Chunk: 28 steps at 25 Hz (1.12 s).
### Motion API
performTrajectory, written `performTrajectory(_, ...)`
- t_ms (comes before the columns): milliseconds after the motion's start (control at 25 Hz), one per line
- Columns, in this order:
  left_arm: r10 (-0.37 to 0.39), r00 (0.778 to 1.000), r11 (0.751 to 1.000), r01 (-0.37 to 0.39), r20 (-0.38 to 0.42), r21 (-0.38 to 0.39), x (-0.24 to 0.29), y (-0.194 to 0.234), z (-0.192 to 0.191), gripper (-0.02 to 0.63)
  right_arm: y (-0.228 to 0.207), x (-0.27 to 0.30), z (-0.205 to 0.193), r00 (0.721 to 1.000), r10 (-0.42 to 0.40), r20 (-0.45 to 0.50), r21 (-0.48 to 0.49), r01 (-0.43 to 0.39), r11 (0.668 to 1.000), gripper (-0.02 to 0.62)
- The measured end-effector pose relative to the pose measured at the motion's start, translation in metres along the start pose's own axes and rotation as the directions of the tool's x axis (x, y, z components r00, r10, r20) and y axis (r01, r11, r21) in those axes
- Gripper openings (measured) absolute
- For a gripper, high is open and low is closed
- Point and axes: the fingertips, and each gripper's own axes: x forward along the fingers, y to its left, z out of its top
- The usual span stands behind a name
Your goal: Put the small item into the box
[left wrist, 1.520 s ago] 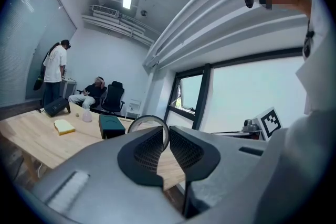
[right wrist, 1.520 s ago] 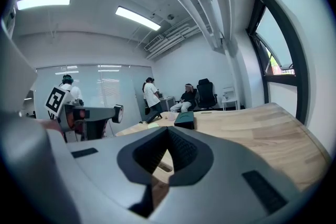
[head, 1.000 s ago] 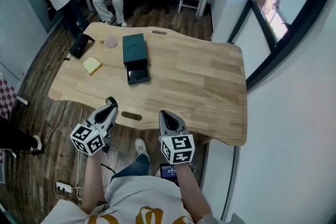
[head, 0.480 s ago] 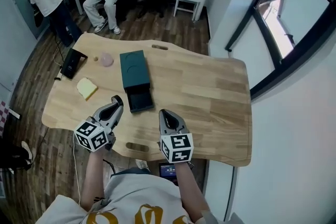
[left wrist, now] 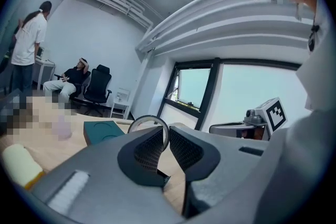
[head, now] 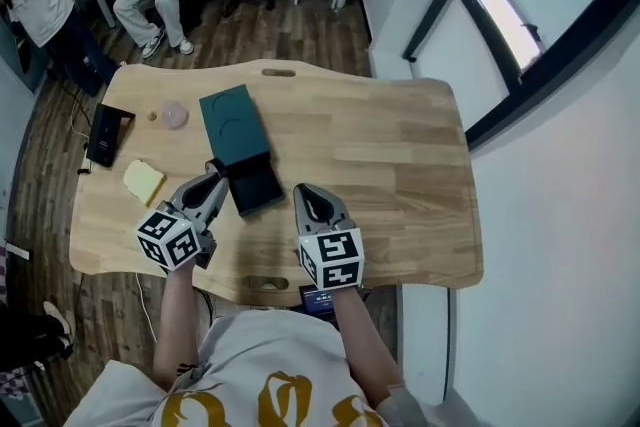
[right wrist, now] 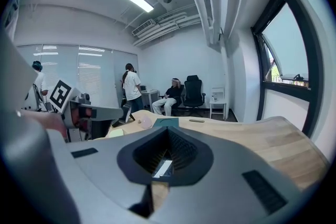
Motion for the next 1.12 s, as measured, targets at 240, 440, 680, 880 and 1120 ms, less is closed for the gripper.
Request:
performTrajectory(240, -0.036, 0.999, 0.999, 0.036, -0.008, -0.012, 0.019, -0.004, -0.001, 0.040, -0.011, -0.002, -0.005, 1.000, -0.017, -0.016, 0.006, 0.017, 1.000, 0.005)
performTrajectory(440, -0.028, 0.999, 0.999, 0.027, -0.026, -0.021, 0.028, 0.005, -0.005, 0.040, -0.020, 0.009, -0.013, 0.999, -0.012, -0.033, 0.020, 0.012, 1.000, 0.005)
performTrajectory(680, -0.018, 1.000, 1.000, 0.017, -0.024, -0.026, 0.042, 0.018, 0.002, 0.040, -0.031, 0.025, -0.011, 0.999, -0.004, -0.037, 0.020, 0.005, 1.000, 0.005)
performTrajectory(880, -0.012, 0.999, 0.999, 0.011, -0.039, -0.031, 0.055, 0.027, 0.000, 0.040, -0.040, 0.036, -0.009, 0.999, -0.003, -0.048, 0.015, 0.003, 1.000, 0.005)
performTrajectory(1120, -0.008, 0.999, 0.999, 0.006, -0.043, -0.051, 0.063, 0.035, -0.002, 0.041, -0.055, 0.043, -0.013, 0.998, -0.019, -0.063, 0.027, 0.021, 0.999, 0.004)
